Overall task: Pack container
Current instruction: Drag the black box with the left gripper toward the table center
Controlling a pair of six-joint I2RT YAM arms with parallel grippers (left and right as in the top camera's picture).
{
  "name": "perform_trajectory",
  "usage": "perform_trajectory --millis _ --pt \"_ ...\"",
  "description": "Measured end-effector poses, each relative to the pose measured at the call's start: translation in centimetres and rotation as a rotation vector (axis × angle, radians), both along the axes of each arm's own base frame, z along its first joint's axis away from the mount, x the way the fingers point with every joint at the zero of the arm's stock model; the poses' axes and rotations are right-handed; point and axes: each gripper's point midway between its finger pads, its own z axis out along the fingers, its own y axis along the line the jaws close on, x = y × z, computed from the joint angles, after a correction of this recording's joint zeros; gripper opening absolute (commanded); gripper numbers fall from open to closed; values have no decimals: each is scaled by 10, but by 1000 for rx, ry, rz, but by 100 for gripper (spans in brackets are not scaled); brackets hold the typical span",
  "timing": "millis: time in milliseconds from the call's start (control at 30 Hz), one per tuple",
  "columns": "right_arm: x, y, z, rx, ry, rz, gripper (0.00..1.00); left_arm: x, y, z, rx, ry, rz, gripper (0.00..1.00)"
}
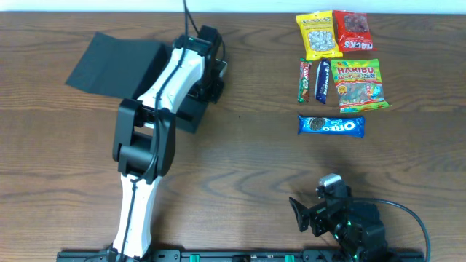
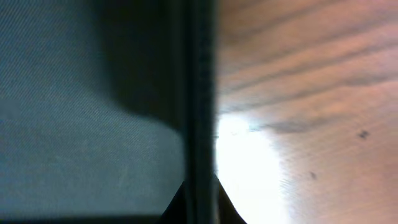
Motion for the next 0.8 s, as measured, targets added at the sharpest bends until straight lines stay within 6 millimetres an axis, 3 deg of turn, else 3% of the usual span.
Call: perform_trajectory --millis 133,333,467,567,600,633,667,700,800 --pt "0 0 0 0 0 0 99 -26 -30 0 28 34 -154 6" --pt "0 0 0 0 0 0 99 -92 -85 3 112 101 -503 6" --pt "0 0 0 0 0 0 99 -124 -93 11 208 141 -691 6" --pt "0 0 0 0 0 0 99 -128 -94 13 255 130 -757 6" --pt "0 0 0 0 0 0 99 -128 -94 13 262 126 -769 18" --pt "0 0 0 0 0 0 99 -127 -94 13 269 123 -784 49" --pt "0 0 0 0 0 0 99 -127 -92 14 278 126 -797 87" --pt "0 0 0 0 0 0 99 -128 -90 14 288 131 -799 95" --pt "0 0 0 0 0 0 99 -128 -87 13 305 135 -796 95"
